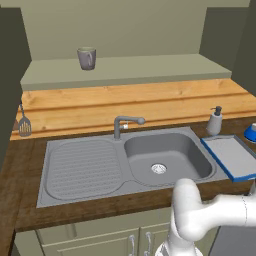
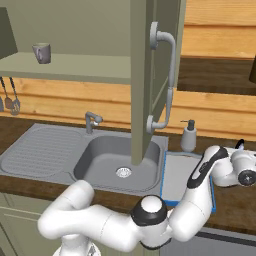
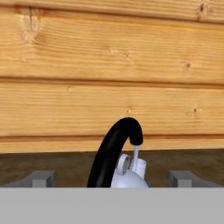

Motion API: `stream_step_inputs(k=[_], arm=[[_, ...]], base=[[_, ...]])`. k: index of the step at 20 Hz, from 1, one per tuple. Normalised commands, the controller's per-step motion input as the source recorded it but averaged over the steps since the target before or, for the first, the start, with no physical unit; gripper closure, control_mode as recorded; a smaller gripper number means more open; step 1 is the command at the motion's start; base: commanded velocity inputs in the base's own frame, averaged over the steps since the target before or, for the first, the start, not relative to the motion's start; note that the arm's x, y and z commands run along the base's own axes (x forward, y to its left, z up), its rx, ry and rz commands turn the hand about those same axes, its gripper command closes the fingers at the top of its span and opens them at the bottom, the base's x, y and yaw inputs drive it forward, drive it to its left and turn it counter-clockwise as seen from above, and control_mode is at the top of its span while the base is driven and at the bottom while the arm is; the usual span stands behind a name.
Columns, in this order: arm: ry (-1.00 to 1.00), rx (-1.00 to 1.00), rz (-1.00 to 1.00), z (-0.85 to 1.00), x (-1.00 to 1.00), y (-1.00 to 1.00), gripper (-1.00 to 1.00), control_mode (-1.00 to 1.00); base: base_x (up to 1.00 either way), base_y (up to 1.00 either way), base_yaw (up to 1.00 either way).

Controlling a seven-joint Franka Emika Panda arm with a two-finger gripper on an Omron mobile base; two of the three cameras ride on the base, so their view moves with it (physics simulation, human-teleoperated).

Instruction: Pick the kettle from the counter and place it on the tray. Then pick the mug from the cabinet and place it on the tray. Then close the cabinet doors.

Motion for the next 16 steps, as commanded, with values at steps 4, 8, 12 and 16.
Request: stream_step_inputs(k=[4,8,12,16], arm=[[0.00,0.00,0.00,-0.18,0.02,0.00,-1.00,-1.00],[0.00,0.00,0.00,-0.05,0.06,0.00,-1.00,-1.00],[-0.01,0.00,0.00,0.00,0.01,0.04,-1.00,-1.00],[-0.07,0.00,0.00,0.00,0.00,0.20,1.00,-1.00]], base=[[0.00,0.00,0.00],[0.00,0.00,0.00],[0.00,0.00,0.00],[0.00,0.00,0.00]])
